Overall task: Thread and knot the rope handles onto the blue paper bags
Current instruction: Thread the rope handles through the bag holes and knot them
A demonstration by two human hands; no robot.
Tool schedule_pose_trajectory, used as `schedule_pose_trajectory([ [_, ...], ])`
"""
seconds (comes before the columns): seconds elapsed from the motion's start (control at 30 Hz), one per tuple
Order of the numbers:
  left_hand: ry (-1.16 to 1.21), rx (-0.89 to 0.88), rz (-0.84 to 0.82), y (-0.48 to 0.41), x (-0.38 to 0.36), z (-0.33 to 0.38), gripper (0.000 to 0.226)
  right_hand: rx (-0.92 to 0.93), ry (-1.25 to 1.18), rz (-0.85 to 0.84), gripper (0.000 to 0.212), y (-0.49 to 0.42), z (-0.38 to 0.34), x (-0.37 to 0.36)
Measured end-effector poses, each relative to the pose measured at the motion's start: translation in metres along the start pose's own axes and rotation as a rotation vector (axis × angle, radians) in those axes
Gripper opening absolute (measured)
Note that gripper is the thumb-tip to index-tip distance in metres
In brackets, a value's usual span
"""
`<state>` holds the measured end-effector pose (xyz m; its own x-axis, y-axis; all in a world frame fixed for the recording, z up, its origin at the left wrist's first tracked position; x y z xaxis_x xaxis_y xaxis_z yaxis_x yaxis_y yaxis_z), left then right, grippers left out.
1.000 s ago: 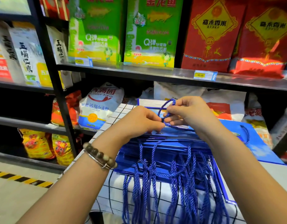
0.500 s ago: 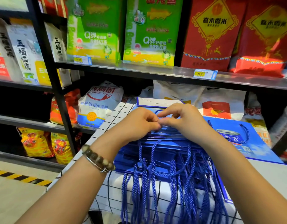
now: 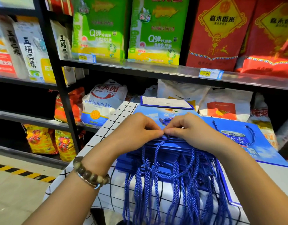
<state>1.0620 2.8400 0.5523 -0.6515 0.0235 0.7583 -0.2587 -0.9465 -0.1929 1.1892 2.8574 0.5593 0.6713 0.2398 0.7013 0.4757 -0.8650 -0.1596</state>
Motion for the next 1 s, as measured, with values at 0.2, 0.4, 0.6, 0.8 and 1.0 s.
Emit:
schedule_pose_trajectory([
  [0.2,-0.02,-0.012,-0.052,0.009,-0.001,-0.004,0.019,0.033,0.046,-0.037,0.018,0.011,0.001,-0.003],
  [0.4,-0.026,-0.029,-0.075,0.027,-0.002,-0.006,0.017,0.069,0.006,0.044,0.023,0.021,-0.01,0.007],
  [0.6,-0.051,-0.043,-0.123,0.037,0.007,0.001,0.014,0.093,0.143,-0.038,0.007,0.017,-0.018,-0.005],
  [0.8,-0.118,-0.105,-0.066,0.037,0.014,0.009,0.013,0.137,0.146,-0.076,0.008,0.013,-0.026,-0.005],
  [1.0,-0.217,-0.228,0.062,0.039,0.017,0.016,0.019,0.154,0.116,-0.098,0.012,0.012,-0.03,0.003],
])
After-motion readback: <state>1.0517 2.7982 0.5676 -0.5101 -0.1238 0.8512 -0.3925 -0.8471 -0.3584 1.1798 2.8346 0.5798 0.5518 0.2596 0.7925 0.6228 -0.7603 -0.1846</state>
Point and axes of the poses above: each hand's wrist, its own y-axis away from the middle knuckle, its own x-axis out of the back of the hand, z = x × y, the point moved 6 cm from there along -y, towards the middle knuckle, and after that the axes turned 7 degrees about -y, right-handed, at the moved point
